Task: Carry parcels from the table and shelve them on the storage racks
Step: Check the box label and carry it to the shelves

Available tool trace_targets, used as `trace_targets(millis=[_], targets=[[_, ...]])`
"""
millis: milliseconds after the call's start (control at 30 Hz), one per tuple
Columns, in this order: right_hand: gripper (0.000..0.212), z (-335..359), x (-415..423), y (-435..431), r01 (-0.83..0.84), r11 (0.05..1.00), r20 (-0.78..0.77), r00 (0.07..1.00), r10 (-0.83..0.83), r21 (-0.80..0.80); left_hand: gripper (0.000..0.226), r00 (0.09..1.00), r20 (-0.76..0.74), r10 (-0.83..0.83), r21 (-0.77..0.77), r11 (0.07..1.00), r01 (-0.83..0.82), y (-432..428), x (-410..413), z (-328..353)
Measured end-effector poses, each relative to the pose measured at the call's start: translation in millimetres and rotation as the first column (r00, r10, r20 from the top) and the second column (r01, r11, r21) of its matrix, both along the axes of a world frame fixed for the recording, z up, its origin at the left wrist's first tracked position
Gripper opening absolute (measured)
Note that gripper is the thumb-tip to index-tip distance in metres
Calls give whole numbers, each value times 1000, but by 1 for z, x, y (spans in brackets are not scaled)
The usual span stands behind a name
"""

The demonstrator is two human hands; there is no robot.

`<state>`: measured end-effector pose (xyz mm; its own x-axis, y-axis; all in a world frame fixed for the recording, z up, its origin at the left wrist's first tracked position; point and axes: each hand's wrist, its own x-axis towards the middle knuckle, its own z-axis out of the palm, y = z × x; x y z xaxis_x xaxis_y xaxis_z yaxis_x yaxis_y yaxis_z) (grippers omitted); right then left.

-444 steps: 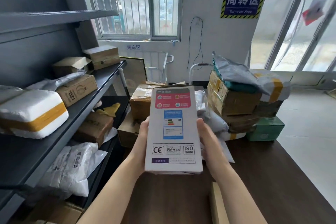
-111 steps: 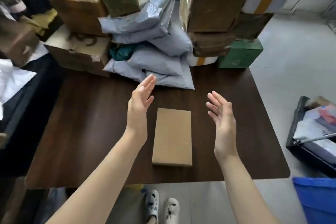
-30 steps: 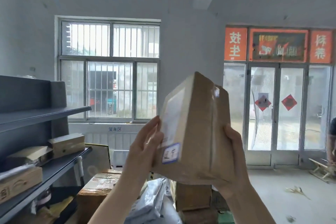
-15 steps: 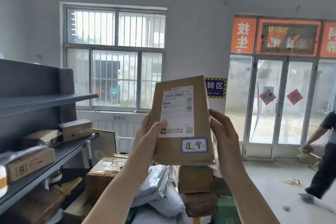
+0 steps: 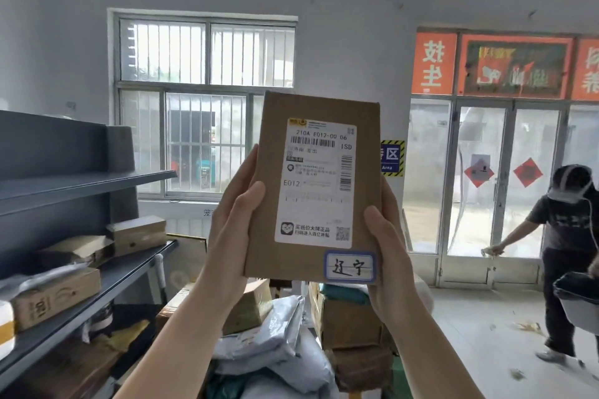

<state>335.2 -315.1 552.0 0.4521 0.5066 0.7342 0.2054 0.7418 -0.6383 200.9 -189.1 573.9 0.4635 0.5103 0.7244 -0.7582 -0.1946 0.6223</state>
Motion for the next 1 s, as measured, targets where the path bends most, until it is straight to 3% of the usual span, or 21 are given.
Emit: trace_targets(millis=[100,333,533,700,1000], targets=[[75,-5,-9,6,-53,998,-17,998,53,-42,52,997,-14,74,-16,997,-74,0,-15,-9],[65,-3,-51,11,-262,958,3,964,264,-114,50,928,-58,367,-87,925,-371,-28,-79,-19],[59,-13,-103,-8,-572,813,-4,818,575,-113,40,791,-40,610,-118,784,-610,-100,-149,-32],[59,-31,-168,-45,-776,613,-26,623,782,-148,36,600,-50,799,-185,583,-792,-194,-215,-50],[64,-30,-342,-174,-962,234,-30,240,970,-139,42,148,-52,988,-133,140,-981,-398,-363,-46]])
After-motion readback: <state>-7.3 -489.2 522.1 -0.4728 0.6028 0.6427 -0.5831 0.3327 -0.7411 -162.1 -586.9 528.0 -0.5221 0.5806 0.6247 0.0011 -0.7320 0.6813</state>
